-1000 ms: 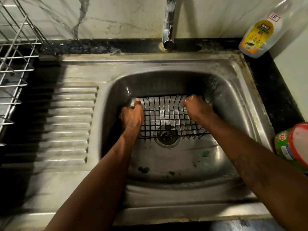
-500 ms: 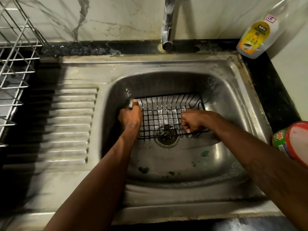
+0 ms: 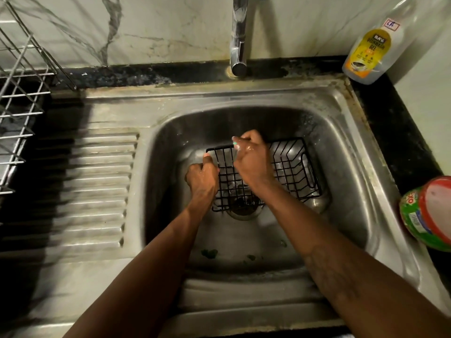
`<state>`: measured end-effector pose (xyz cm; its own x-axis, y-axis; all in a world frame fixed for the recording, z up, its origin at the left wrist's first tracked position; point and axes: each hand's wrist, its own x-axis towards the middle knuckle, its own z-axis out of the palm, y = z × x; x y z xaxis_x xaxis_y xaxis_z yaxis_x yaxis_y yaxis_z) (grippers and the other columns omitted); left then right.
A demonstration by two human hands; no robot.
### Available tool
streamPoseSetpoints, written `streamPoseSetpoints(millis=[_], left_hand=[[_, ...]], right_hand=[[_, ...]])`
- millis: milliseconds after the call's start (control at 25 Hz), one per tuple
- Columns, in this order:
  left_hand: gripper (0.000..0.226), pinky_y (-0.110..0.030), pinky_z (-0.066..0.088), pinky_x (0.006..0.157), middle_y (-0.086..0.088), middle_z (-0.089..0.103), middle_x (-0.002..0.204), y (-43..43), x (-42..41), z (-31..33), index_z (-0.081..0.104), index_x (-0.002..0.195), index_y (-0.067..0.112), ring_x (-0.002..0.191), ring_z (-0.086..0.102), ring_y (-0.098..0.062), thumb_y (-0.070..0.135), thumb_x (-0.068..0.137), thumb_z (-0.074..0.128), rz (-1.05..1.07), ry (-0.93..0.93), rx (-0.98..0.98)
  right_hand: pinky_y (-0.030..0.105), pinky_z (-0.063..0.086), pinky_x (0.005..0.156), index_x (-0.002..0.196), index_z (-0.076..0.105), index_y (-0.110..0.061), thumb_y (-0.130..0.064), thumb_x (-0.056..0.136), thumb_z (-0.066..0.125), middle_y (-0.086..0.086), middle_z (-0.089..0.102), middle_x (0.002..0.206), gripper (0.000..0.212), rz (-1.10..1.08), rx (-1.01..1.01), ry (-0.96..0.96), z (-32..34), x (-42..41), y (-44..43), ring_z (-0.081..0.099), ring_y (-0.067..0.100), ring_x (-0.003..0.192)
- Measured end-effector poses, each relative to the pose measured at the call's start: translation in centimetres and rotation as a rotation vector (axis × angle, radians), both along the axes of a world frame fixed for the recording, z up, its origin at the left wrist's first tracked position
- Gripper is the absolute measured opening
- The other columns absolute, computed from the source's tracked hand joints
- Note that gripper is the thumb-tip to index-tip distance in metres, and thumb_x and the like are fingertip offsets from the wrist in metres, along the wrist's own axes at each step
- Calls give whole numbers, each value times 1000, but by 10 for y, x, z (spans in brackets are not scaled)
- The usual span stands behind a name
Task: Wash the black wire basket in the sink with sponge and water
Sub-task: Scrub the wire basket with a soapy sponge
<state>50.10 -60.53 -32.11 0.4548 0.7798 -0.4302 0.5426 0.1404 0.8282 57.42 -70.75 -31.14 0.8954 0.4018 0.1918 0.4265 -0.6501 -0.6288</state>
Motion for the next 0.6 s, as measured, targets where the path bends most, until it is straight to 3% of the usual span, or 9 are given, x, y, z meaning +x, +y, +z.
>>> streamPoseSetpoints(millis=[120, 240, 360, 440, 600], left_hand=[[55, -42, 59, 73, -7, 68, 68, 1, 0, -1, 69, 67, 13, 72, 68, -28, 52, 96, 45, -1, 46, 70], [51, -42, 58, 71, -12, 69, 71, 3, 0, 2, 69, 71, 9, 71, 67, -28, 45, 100, 48, 1, 41, 118], [50, -42, 57, 71, -13, 71, 75, 4, 1, 1, 72, 80, 6, 72, 67, -27, 46, 100, 48, 8, 45, 118], [50, -42, 56, 68, -13, 70, 71, 2, 2, 1, 70, 76, 8, 70, 67, -28, 45, 100, 48, 8, 34, 118], [53, -36, 53, 63, -10, 65, 63, 1, 1, 4, 70, 71, 6, 62, 64, -24, 44, 101, 47, 29, -3, 90]], right_hand=[[13, 51, 72, 109, 75, -9, -7, 97, 62, 1, 63, 107, 18, 103, 63, 27, -7, -8, 25, 59, 0, 84], [20, 53, 83, 109, 77, -5, 1, 95, 58, 12, 72, 106, 24, 98, 79, -83, 1, -1, 23, 66, 19, 95], [22, 55, 85, 117, 74, -8, 8, 92, 57, 11, 73, 111, 33, 84, 44, -20, 14, 9, 5, 69, 20, 95], [26, 58, 81, 122, 71, -11, 8, 91, 58, 8, 70, 113, 38, 137, 45, -40, 15, 7, -1, 68, 19, 93], [24, 54, 77, 146, 52, -11, 4, 87, 65, 6, 57, 118, 62, 195, -137, 74, 13, 3, 5, 60, 17, 93]])
